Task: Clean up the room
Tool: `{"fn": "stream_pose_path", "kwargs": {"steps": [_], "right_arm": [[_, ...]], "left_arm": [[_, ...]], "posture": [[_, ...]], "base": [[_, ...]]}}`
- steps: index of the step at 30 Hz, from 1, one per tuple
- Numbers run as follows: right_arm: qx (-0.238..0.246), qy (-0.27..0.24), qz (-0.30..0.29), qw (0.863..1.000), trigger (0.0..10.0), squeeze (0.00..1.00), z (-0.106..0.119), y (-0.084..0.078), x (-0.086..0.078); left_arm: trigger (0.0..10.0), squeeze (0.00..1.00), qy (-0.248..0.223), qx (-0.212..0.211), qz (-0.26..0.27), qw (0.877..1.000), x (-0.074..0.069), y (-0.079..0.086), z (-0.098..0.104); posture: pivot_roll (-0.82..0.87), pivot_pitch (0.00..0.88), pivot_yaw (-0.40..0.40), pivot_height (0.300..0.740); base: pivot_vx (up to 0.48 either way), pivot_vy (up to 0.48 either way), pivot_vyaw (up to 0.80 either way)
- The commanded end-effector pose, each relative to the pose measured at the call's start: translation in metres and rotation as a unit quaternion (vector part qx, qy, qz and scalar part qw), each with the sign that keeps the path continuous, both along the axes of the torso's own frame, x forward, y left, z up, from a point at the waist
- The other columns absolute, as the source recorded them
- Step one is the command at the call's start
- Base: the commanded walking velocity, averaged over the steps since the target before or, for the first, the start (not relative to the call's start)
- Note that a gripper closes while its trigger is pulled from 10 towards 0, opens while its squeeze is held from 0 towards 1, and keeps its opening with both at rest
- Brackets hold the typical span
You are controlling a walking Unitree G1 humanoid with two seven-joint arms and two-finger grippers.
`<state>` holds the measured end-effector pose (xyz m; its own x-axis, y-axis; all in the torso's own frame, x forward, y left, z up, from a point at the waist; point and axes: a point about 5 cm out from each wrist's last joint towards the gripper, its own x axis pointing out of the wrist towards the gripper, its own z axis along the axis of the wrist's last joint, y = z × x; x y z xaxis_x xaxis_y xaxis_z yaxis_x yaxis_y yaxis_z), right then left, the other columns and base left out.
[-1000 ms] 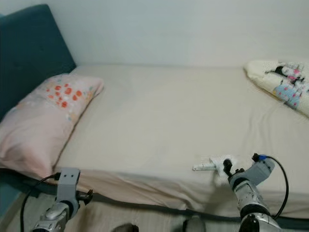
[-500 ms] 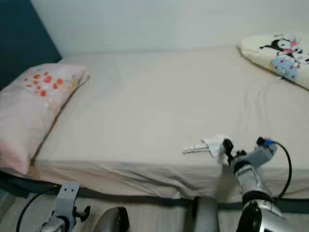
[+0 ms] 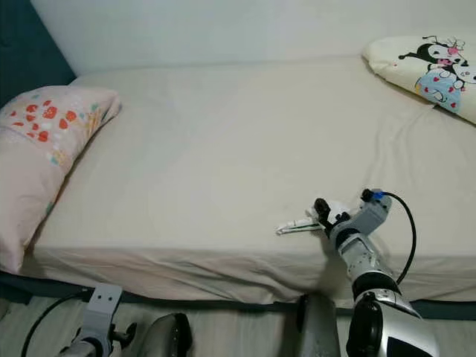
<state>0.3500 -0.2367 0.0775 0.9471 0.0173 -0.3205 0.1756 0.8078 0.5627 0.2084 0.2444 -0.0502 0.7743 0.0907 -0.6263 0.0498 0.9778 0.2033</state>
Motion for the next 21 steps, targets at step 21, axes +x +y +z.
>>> {"fn": "stream_pose_path", "kwargs": {"steps": [21], "right_arm": [[-0.013,0.096,0.178,0.979,10.0,0.00,-0.021,0.058,-0.005]], "left_arm": [[10.0,0.00,0.012,0.016,-0.014,1.000,-0.009,0.007,-0.002]], "posture": [[-0.03,0.173,0.095,0.492]], "base": [[0.000,0.000,0.00]]}}
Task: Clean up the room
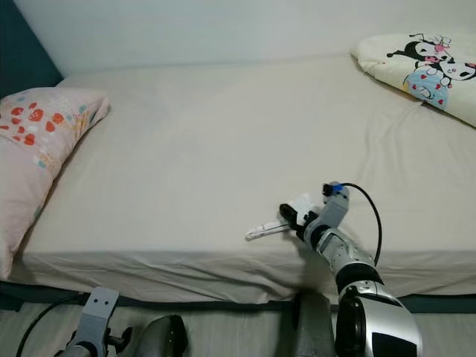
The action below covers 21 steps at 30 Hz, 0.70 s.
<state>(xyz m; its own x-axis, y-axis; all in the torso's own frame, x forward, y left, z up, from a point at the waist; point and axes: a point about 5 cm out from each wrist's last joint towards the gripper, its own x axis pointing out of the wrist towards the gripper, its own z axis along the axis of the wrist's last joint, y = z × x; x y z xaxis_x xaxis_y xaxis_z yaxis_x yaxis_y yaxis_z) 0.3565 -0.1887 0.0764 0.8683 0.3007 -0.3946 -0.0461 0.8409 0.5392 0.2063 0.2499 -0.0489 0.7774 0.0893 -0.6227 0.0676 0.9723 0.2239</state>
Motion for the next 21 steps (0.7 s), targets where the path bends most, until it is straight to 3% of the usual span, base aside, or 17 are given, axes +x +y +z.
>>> {"fn": "stream_pose_path", "kwargs": {"steps": [1,4,5,6,21], "right_arm": [[-0.011,0.057,0.020,0.998,10.0,0.00,-0.020,0.010,-0.011],[-0.039,0.070,0.015,0.997,10.0,0.00,-0.023,0.005,-0.013],[-0.045,0.077,0.004,0.996,8.0,0.00,-0.024,0.001,-0.014],[-0.049,0.080,-0.004,0.996,0.0,0.00,-0.025,-0.002,-0.015],[-0.039,0.077,0.017,0.996,0.0,0.00,-0.029,0.000,-0.020]], "left_arm": [[10.0,0.00,0.014,0.006,-0.005,1.000,-0.006,0.002,-0.003],[10.0,0.00,0.014,0.006,-0.005,1.000,-0.006,0.002,-0.004],[10.0,0.00,0.015,0.005,-0.005,1.000,-0.006,0.001,-0.004],[10.0,0.00,0.015,0.005,-0.005,1.000,-0.006,0.001,-0.004],[10.0,0.00,0.012,0.002,-0.008,1.000,-0.004,-0.002,-0.003]], "posture": [[-0.03,0.173,0.095,0.492],[-0.03,0.174,0.095,0.492],[-0.03,0.172,0.094,0.492],[-0.04,0.172,0.094,0.492],[-0.04,0.162,0.090,0.492]], "base": [[0.000,0.000,0.00],[0.000,0.000,0.00],[0.000,0.000,0.00],[0.000,0.000,0.00],[0.000,0.000,0.00]]}}
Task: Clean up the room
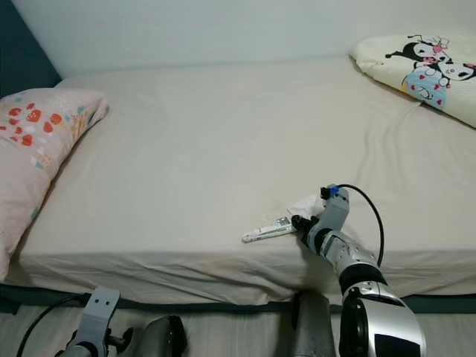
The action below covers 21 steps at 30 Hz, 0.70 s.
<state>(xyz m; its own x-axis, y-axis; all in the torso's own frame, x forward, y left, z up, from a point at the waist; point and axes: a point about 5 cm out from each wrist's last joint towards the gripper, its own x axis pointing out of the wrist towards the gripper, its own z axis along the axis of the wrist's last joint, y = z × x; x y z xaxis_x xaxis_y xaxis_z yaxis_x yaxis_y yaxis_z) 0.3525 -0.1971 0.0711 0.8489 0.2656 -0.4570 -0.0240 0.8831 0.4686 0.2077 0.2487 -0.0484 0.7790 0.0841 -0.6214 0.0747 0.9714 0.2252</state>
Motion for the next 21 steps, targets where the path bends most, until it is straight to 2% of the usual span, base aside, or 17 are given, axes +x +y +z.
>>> {"fn": "stream_pose_path", "kwargs": {"steps": [1,6,8,10,13,16,21], "right_arm": [[0.008,0.048,0.016,0.999,0.0,0.00,-0.024,0.009,-0.015],[0.038,0.013,0.003,0.999,0.0,0.00,-0.019,0.009,-0.012],[0.071,-0.029,-0.021,0.997,0.0,0.00,-0.011,0.005,-0.008],[0.112,-0.072,-0.054,0.990,0.0,0.00,-0.001,-0.001,-0.004],[0.130,-0.087,-0.066,0.985,0.0,0.00,0.002,-0.004,-0.003],[0.185,-0.149,-0.075,0.968,0.0,0.00,0.018,-0.009,0.001],[0.207,-0.188,-0.063,0.958,0.0,0.00,0.028,-0.010,0.002]], "left_arm": [[10.0,0.00,0.012,0.001,-0.005,1.000,-0.004,-0.001,-0.004],[10.0,0.00,0.010,0.000,-0.006,1.000,-0.002,-0.004,-0.003],[10.0,0.00,0.003,-0.001,-0.003,1.000,0.002,-0.004,-0.001],[10.0,0.00,-0.008,-0.002,0.001,1.000,0.007,-0.003,0.003],[10.0,0.00,-0.012,-0.002,0.002,1.000,0.009,-0.003,0.004],[10.0,0.00,-0.029,-0.004,0.010,1.000,0.017,-0.001,0.011],[10.0,0.00,-0.048,-0.007,0.025,0.999,0.026,0.002,0.018]], "posture": [[-0.04,0.160,0.090,0.492],[-0.04,0.153,0.088,0.492],[-0.04,0.149,0.087,0.492],[-0.04,0.147,0.086,0.492],[-0.04,0.147,0.086,0.492],[-0.05,0.139,0.086,0.492],[-0.05,0.130,0.082,0.492]], "base": [[0.000,0.000,0.00],[0.000,0.000,0.00],[0.000,0.000,0.00],[0.000,0.000,0.00],[0.000,0.000,0.00],[0.000,0.000,0.00],[0.000,0.000,0.00]]}}
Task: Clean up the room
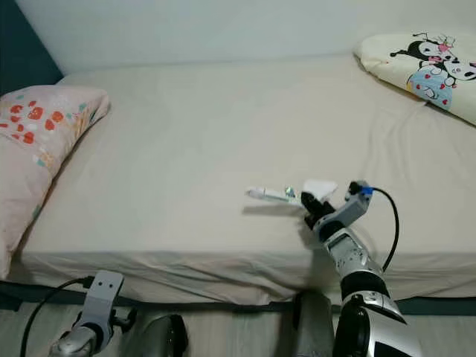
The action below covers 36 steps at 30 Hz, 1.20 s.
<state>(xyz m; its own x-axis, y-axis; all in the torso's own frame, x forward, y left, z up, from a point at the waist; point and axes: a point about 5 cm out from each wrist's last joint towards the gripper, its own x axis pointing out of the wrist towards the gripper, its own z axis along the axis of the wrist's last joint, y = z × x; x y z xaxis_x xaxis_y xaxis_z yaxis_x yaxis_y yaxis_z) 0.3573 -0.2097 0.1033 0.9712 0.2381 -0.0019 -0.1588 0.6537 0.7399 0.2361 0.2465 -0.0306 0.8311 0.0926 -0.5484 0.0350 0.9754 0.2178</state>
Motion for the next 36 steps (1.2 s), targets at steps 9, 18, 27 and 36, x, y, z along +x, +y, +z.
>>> {"fn": "stream_pose_path", "kwargs": {"steps": [9,18,27,36], "right_arm": [[0.007,-0.065,0.022,0.998,0.0,0.00,0.005,0.016,-0.005],[0.015,-0.084,0.053,0.995,0.0,0.00,0.006,0.026,-0.009],[0.005,-0.079,0.065,0.995,0.0,0.00,0.001,0.030,-0.014],[0.005,-0.075,0.075,0.994,0.0,0.00,-0.004,0.032,-0.020]], "left_arm": [[10.0,0.00,-0.052,-0.027,0.090,0.994,0.016,0.018,0.018],[10.0,0.00,-0.049,-0.040,0.142,0.988,0.014,0.023,0.017],[10.0,0.00,0.018,-0.024,0.166,0.986,-0.010,0.024,-0.004],[10.0,0.00,0.077,-0.024,0.177,0.981,-0.033,0.019,-0.022]], "posture": [[-0.05,0.102,0.067,0.492],[-0.06,0.087,0.065,0.506],[-0.07,0.085,0.073,0.540],[-0.09,0.093,0.072,0.583]], "base": [[0.000,0.000,0.00],[0.000,0.000,0.00],[0.000,0.000,0.00],[0.000,0.000,0.00]]}}
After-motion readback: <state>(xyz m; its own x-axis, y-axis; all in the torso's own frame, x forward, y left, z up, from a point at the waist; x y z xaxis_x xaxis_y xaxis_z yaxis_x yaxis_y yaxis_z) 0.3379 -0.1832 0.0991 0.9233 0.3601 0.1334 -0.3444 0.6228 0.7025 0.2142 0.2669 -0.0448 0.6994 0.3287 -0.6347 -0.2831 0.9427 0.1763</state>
